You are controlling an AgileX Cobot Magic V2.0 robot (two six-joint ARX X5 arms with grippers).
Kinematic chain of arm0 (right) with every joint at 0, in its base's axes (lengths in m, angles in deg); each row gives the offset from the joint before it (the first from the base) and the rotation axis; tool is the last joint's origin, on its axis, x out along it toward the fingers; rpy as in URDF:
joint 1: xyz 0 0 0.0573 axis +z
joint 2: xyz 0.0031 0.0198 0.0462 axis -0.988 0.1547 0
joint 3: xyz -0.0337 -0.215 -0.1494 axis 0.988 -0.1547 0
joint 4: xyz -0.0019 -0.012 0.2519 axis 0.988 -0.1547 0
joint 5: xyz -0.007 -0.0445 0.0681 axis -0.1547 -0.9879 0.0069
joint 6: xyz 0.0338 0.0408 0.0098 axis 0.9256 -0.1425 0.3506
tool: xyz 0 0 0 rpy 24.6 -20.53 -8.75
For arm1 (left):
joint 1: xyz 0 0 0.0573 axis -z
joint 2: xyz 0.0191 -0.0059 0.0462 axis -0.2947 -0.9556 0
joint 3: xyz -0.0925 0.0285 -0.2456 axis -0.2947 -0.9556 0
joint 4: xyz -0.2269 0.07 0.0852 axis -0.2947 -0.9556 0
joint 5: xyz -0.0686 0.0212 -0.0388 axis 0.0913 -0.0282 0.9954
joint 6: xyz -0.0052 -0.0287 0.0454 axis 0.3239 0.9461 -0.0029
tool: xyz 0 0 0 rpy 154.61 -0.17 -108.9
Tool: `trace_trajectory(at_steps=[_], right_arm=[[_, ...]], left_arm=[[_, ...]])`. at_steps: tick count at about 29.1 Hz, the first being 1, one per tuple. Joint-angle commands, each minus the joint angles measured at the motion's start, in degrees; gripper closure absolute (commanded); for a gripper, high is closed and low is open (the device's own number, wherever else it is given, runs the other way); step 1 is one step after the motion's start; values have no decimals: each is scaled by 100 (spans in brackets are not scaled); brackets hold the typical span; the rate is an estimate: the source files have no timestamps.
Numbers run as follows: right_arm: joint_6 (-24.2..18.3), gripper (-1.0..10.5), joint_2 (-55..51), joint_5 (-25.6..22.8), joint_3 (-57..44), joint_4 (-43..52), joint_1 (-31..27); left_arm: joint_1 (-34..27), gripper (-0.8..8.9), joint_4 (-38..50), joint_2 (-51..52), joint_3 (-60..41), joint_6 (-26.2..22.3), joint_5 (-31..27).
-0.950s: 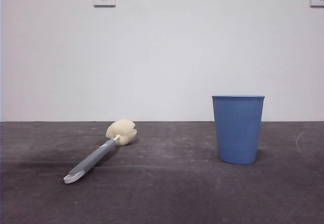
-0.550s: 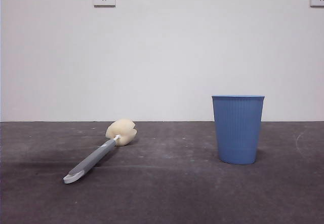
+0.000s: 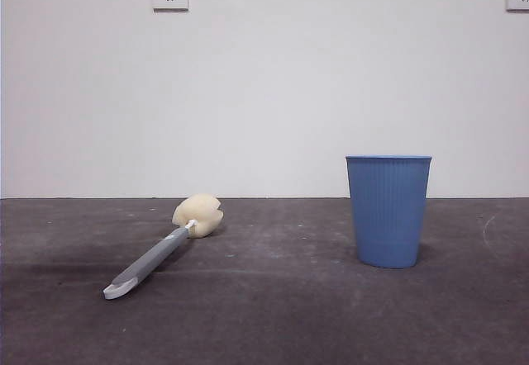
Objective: Pick up the cup brush,pick up the cup,insert the brush into the cup,clean the cup,put the cup brush back,put the cup back to the fixed position on the table
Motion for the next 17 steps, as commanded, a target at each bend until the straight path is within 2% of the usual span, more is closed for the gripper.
trace_trajectory(at_steps=[1,2,6,8,9,10,14,17], right_arm=[[-28,945,-9,-17,-20,42,11],[-28,945,-9,-17,-20,42,11],[-28,945,-9,-17,-20,42,11],[-28,945,-9,-20,-20,44,11],[-28,945,-9,-17,-20,42,11],[-28,945,-9,-17,-20,42,11],[-28,945,-9,-17,-20,42,11],[-28,945,-9,-17,-20,39,11]], left_arm=[[-7,817,57,15,9,-468,-92],[-7,817,120,15,9,-660,-236],[-13,817,852,15,4,-1788,-1480],[-223,817,1172,98,2,-2439,-2057],[-431,817,1285,181,-11,-2750,-2166],[-699,817,1344,275,-22,-2970,-2094],[-1880,817,1342,798,-157,-3331,-1491],[-2601,817,1370,1209,-374,-3574,-1434]])
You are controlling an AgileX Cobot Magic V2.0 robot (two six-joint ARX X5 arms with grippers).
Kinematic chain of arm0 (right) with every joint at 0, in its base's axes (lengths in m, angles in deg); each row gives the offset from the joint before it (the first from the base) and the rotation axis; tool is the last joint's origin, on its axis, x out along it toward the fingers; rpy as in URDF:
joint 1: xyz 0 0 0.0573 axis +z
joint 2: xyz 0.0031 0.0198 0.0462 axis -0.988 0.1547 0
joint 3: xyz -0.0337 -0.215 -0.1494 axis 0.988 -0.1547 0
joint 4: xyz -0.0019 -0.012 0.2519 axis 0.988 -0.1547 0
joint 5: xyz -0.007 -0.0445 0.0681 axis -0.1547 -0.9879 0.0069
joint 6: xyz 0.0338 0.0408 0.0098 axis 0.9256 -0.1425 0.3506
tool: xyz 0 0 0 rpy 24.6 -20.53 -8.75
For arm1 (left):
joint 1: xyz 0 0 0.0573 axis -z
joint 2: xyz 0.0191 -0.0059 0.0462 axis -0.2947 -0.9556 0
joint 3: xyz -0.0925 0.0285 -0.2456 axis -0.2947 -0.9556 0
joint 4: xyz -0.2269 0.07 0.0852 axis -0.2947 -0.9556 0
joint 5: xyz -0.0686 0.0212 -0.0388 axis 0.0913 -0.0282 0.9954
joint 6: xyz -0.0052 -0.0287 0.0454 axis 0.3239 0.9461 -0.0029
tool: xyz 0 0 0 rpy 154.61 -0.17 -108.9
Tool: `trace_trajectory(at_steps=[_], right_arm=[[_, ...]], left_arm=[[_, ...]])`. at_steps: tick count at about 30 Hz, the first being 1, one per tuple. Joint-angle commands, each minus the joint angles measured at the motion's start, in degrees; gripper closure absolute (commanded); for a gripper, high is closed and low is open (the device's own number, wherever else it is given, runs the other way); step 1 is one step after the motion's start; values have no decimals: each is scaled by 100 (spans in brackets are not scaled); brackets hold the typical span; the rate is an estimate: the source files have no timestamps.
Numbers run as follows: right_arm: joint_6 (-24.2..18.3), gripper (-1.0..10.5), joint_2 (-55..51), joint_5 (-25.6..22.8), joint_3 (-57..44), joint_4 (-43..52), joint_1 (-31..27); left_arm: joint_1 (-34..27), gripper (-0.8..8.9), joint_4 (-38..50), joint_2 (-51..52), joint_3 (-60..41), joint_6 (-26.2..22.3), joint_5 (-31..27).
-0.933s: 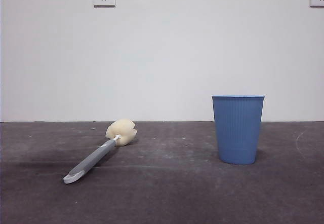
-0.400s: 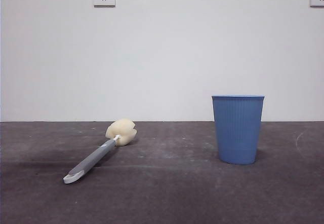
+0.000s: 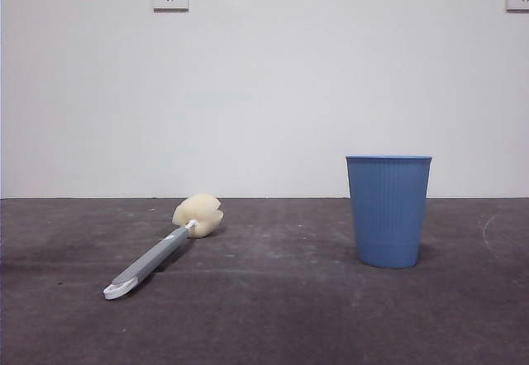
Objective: Pick up the cup brush,pick up the cup,insert the brush into the cup,clean the cup,put the cup brush back,put the cup back to the fixed position on the table
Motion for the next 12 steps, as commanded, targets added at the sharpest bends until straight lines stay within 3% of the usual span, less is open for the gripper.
trace_trajectory(at_steps=[1,7,12], right_arm=[[-28,945,-9,-17,-20,42,11],[-28,945,-9,-17,-20,39,11],[-28,945,-9,-20,-20,42,11]], left_arm=[[-658,817,105,378,-308,-549,42],[-1322,817,769,1263,-1508,-472,4],[-1598,817,1285,1882,-2778,144,4]])
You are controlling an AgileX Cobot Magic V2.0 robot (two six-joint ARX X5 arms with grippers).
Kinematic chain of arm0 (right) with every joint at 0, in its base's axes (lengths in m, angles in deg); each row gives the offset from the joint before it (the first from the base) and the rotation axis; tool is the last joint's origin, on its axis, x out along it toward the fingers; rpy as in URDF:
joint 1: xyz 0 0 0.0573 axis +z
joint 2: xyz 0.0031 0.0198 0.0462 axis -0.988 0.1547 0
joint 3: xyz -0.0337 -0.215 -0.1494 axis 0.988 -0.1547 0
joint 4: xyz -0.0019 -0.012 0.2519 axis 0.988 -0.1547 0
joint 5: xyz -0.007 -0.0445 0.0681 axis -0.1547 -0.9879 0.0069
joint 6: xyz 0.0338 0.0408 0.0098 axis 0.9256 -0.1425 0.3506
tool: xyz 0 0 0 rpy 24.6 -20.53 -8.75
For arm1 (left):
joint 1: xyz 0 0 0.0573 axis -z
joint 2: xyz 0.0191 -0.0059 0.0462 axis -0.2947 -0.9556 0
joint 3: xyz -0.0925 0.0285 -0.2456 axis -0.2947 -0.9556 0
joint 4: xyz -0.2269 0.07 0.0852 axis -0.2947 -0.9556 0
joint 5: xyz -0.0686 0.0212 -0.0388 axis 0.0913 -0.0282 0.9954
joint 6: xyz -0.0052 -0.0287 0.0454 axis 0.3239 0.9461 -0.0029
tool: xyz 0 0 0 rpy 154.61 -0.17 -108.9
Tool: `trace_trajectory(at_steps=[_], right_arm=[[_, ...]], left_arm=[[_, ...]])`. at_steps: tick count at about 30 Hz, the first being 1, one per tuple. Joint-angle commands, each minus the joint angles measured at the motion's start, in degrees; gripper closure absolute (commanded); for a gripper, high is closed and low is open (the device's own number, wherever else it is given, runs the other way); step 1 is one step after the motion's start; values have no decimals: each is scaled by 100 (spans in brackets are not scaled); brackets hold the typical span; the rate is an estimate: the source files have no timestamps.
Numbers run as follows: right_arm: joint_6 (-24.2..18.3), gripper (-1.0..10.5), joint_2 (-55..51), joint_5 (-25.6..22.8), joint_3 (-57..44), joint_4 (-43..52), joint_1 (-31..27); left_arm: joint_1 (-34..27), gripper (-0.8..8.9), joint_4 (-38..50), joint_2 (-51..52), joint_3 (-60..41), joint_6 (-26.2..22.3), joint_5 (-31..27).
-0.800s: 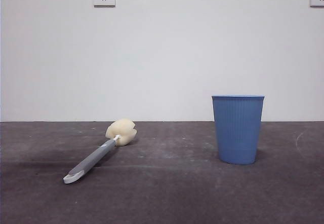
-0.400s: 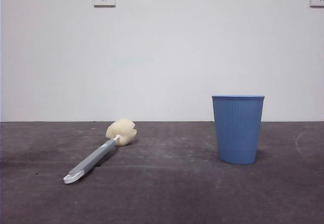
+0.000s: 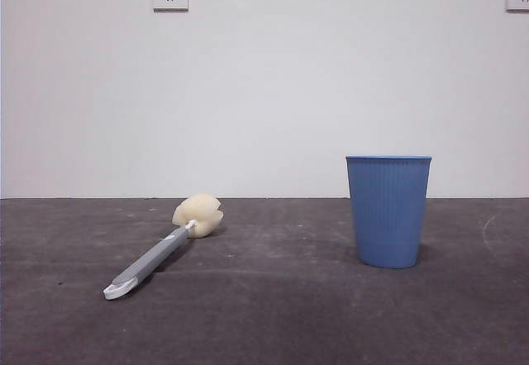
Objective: Pick up the cup brush,pick up the cup,insert the brush into the cup,clean the cup,put the cup brush back,put the cup back to the fixed position on the table
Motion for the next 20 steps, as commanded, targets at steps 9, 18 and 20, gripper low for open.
trace_trajectory(at_steps=[9,18,20], right_arm=[[-28,945,-9,-17,-20,39,11],[-28,945,-9,-17,-20,37,11],[-28,945,-9,-17,-20,39,11]], left_arm=[[-146,817,70,570,-1541,782,-20],[-136,817,-861,1005,-1598,802,2],[-131,817,-846,1005,-1598,857,-9]])
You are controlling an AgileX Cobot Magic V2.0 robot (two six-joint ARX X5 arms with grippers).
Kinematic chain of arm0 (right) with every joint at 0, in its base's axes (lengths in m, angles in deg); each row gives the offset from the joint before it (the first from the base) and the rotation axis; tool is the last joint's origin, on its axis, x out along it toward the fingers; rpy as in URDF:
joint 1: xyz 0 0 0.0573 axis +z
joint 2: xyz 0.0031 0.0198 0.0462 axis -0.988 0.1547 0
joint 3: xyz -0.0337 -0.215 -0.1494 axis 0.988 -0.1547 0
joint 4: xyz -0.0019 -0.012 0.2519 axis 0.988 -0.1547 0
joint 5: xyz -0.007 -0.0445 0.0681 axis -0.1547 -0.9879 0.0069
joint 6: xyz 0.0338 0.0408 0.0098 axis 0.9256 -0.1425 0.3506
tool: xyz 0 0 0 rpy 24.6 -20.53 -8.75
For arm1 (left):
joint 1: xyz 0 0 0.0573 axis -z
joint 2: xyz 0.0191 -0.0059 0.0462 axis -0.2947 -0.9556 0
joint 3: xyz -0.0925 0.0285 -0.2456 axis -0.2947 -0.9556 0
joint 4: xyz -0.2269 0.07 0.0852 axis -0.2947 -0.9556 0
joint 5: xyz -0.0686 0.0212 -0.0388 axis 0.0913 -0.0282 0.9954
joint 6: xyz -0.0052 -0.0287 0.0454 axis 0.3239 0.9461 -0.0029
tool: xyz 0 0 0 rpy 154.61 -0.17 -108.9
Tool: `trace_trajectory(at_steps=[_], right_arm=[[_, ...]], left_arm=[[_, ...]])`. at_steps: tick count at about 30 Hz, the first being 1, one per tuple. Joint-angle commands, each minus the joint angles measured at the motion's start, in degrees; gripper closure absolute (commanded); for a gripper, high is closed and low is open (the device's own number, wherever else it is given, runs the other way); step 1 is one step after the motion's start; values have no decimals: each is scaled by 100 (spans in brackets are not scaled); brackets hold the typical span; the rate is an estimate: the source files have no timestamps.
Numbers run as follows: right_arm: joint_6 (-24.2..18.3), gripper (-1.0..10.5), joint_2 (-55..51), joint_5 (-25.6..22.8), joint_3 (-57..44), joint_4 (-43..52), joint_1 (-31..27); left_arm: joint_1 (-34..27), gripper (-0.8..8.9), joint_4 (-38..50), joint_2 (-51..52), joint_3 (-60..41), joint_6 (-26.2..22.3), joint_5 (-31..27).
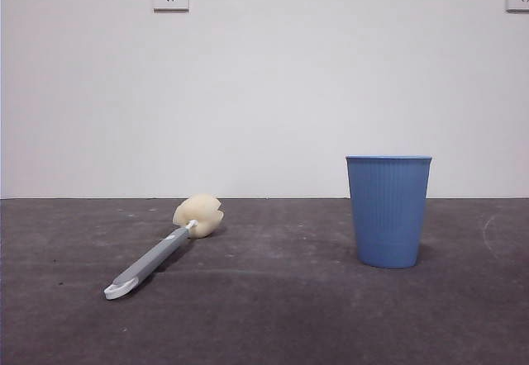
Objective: Pick up the cup brush,pick up the cup,insert the brush into the cup,clean the cup,put the cup brush back,put the cup back to the fixed position on the table
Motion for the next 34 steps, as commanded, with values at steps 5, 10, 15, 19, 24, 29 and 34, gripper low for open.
trace_trajectory(at_steps=[5,10,15,19,24,29,34], right_arm=[[-28,945,-9,-20,-20,39,11],[-28,945,-9,-17,-20,39,11],[-28,945,-9,-17,-20,39,11],[-70,945,-9,-22,-20,37,13],[-721,945,-302,-645,-33,457,-70],[-1198,945,-872,-767,-212,1707,-356],[-1923,945,-1453,-785,-990,2898,-737]], left_arm=[[-22,817,57,15,-85,127,-46],[-20,817,59,15,-85,125,-44],[-20,817,57,15,-85,127,-44],[-22,817,59,15,-85,127,-44],[-22,817,59,15,-85,127,-44],[-20,817,59,15,-85,127,-44],[-22,817,57,15,-85,125,-44]])
